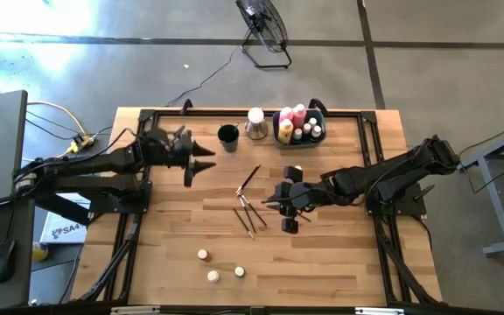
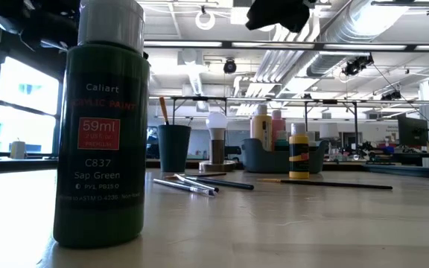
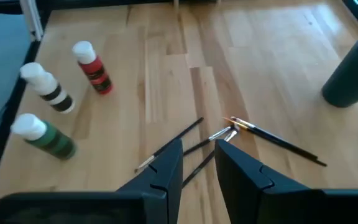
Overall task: Pick & Place Paint Supplies
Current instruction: Put the gold paintbrush into the blue cup
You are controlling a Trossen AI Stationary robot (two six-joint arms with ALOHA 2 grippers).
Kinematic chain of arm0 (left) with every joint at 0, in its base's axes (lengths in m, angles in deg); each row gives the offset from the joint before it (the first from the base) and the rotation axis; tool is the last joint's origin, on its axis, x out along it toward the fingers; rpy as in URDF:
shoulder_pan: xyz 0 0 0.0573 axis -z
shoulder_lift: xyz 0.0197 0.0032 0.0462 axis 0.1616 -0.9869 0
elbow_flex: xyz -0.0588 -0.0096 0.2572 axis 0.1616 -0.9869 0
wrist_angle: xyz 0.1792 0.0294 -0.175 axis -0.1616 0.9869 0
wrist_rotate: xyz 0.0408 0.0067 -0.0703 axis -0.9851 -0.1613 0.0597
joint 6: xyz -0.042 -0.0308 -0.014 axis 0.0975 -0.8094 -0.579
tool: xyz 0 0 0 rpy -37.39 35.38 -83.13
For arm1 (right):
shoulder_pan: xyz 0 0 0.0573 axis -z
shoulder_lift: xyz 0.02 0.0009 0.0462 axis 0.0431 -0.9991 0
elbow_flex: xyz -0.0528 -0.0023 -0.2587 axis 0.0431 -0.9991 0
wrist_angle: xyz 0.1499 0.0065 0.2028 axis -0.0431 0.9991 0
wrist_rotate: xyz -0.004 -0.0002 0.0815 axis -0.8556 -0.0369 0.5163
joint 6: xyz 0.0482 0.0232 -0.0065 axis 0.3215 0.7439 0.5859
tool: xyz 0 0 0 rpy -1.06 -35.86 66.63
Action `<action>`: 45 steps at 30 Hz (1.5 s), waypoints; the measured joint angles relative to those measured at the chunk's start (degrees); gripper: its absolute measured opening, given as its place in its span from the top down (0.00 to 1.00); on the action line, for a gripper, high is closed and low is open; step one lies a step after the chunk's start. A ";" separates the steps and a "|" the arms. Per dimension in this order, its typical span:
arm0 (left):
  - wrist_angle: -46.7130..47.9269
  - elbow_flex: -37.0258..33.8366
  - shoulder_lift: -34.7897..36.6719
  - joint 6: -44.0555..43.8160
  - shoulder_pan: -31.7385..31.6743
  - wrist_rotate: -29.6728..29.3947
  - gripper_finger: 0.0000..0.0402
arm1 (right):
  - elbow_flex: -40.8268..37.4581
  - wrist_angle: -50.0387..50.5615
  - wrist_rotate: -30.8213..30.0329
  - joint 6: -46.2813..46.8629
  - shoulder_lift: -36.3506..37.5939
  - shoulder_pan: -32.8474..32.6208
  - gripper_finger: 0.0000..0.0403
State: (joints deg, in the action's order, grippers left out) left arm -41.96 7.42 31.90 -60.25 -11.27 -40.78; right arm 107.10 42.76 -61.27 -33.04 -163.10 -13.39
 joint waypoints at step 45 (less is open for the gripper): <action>4.24 -0.26 -0.02 8.34 14.96 -16.28 0.56 | 0.00 -2.39 -0.14 -0.03 0.00 -0.61 0.79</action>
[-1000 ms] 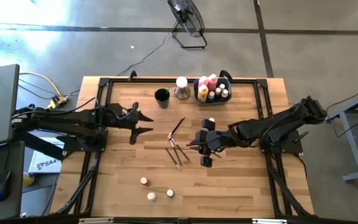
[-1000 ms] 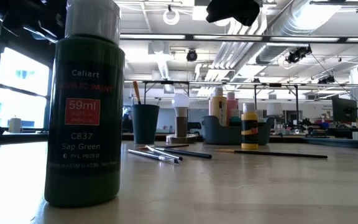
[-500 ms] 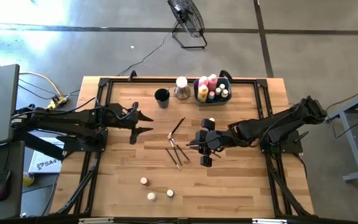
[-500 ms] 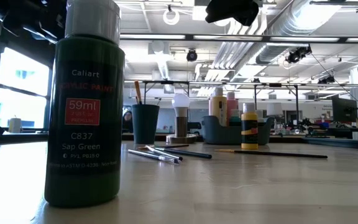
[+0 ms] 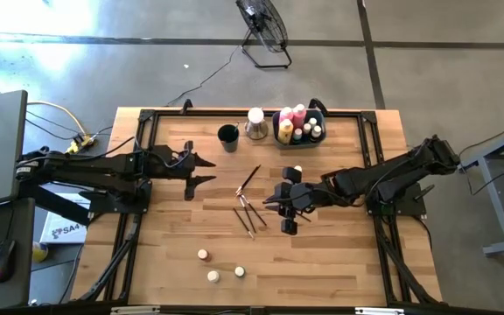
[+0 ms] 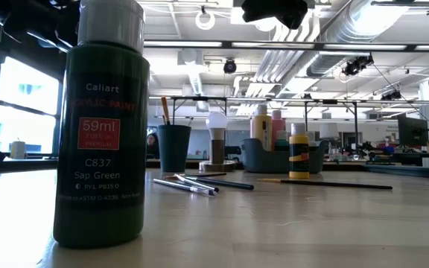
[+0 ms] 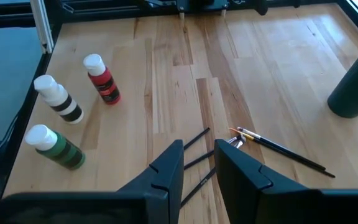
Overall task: Pick & Place Paint Supplies
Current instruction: Put the gold paintbrush into the blue cup
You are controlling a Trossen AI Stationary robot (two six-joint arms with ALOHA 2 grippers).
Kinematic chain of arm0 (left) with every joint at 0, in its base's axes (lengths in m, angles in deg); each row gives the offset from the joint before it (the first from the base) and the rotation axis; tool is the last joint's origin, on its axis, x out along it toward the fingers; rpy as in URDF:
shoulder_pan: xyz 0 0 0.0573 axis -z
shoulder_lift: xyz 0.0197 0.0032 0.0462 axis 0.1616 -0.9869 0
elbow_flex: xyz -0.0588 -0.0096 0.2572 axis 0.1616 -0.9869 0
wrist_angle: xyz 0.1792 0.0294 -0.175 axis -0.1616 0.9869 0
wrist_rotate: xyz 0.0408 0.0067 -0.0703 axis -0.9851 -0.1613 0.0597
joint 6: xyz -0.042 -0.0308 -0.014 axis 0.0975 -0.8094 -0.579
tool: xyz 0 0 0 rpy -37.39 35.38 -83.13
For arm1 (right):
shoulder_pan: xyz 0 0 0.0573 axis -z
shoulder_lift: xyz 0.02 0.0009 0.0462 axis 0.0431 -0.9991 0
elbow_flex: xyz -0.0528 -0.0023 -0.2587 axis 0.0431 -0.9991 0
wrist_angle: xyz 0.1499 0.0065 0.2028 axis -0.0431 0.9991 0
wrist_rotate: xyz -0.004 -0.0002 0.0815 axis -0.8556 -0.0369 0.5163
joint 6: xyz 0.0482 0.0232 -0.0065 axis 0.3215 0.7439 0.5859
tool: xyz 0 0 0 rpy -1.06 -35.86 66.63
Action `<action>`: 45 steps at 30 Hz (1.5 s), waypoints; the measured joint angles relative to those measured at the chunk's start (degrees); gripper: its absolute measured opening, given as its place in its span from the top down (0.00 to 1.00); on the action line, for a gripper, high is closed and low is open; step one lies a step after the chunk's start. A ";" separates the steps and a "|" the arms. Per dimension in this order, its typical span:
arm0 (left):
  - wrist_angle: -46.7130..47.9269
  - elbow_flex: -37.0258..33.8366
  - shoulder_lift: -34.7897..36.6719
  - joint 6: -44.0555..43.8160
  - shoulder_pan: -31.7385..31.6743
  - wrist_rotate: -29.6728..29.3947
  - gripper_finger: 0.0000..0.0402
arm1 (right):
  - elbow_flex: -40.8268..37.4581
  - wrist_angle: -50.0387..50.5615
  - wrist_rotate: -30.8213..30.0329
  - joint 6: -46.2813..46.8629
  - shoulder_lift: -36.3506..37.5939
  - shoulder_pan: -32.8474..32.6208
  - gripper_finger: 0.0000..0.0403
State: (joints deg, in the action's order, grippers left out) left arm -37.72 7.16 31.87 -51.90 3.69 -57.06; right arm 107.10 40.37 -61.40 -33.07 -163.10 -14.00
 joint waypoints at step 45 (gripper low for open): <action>-1.20 0.04 -0.02 2.54 0.00 0.01 0.56 | 0.00 0.00 -0.02 -0.02 0.00 -0.02 0.79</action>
